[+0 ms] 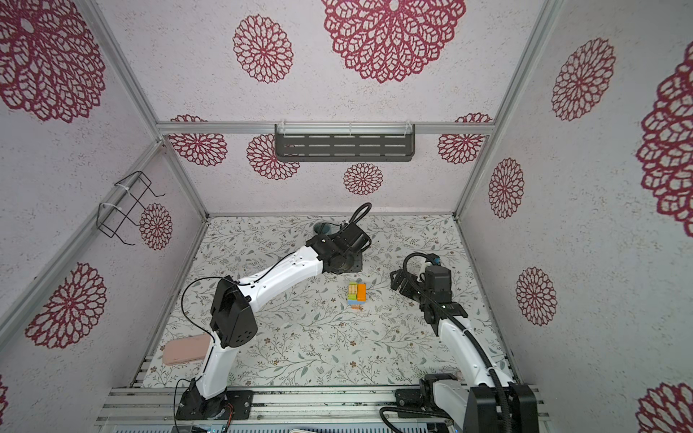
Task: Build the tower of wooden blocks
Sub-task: 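Lift the pink-H cube with the left gripper and carry it to the stack, then lower the pink-H cube with the left gripper beside the plain cube on the stack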
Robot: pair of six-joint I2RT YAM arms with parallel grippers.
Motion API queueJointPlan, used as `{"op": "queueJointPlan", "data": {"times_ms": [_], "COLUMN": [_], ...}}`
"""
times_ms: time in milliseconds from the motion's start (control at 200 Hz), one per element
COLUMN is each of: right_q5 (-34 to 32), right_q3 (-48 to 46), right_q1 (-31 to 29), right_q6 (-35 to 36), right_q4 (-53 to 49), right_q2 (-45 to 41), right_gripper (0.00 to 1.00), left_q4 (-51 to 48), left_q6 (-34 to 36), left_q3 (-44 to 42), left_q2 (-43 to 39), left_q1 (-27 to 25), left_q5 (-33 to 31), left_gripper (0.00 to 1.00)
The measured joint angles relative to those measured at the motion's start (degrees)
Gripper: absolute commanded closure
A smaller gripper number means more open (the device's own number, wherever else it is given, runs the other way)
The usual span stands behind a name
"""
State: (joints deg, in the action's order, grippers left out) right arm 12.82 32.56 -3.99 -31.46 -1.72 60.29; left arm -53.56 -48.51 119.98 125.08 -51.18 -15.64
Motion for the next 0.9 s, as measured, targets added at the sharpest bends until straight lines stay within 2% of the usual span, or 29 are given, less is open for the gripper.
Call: {"op": "queueJointPlan", "data": {"times_ms": [255, 475, 901], "right_q5": [0.0, 0.1, 1.3], "right_q3": [-0.5, -0.8, -1.3], "right_q1": [1.0, 1.1, 1.1], "right_q6": [-1.2, -1.2, -1.2], "right_q4": [0.2, 0.2, 0.3], "right_q2": [0.0, -0.5, -1.5], "right_gripper": [0.01, 0.01, 0.01], "left_q4": [-1.4, -2.2, -2.6], "left_q6": [-2.4, -3.9, -5.4], "left_q3": [4.7, 5.0, 4.0], "left_q2": [2.0, 3.7, 5.5], "left_q1": [-3.1, -5.0, -5.2], "left_q5": [-1.1, -1.9, -3.0], "left_gripper": [0.72, 0.72, 0.73]}}
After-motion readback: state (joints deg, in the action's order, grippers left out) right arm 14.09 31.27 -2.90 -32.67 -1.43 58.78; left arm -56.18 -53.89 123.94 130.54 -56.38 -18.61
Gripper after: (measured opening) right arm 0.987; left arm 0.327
